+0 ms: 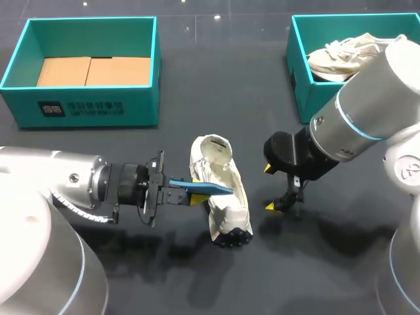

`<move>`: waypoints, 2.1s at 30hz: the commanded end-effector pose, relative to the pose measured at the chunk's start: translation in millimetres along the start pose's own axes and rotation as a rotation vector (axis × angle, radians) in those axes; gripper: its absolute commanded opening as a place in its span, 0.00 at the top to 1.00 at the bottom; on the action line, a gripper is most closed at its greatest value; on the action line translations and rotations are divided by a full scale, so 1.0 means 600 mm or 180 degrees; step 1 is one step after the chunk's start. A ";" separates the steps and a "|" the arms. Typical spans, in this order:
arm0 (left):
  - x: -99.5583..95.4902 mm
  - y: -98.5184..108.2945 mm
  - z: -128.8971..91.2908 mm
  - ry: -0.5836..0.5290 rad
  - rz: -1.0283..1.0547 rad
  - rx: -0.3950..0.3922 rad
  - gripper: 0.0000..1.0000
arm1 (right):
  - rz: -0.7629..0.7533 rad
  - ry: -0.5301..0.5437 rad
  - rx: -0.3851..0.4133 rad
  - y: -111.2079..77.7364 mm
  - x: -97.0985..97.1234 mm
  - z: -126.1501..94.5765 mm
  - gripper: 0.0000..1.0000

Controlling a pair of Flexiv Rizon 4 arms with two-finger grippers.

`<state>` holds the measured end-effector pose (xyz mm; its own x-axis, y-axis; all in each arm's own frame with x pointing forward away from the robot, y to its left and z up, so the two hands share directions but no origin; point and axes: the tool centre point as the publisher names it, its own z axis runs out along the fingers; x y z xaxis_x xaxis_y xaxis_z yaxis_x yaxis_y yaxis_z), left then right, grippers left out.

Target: Take the shoe out of the shoebox, open the shoe tongue, remove and reinsert the insole, then place the shoe into the shoebox

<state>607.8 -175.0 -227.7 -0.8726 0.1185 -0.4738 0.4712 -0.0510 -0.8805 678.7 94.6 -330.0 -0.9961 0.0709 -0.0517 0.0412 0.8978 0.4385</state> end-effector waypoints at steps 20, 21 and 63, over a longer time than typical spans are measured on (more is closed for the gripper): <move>0.012 0.010 0.022 -0.0084 0.0396 -0.0117 1.00 | -0.0169 0.0132 -0.0027 0.012 -0.001 0.044 0.00; 0.012 0.011 0.021 -0.0085 0.0398 -0.0119 1.00 | -0.0169 0.0137 -0.0048 0.012 0.000 0.044 0.00; -0.006 0.064 0.078 -0.0171 -0.0131 0.0035 1.00 | -0.0083 0.0144 -0.0126 0.017 0.002 0.054 0.00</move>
<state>619.6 -215.7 -257.0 -0.8968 0.0662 -0.4374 0.4343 -0.0565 -0.8990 681.5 117.7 -353.9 -0.9994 0.0261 -0.0222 0.0125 0.8812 0.4726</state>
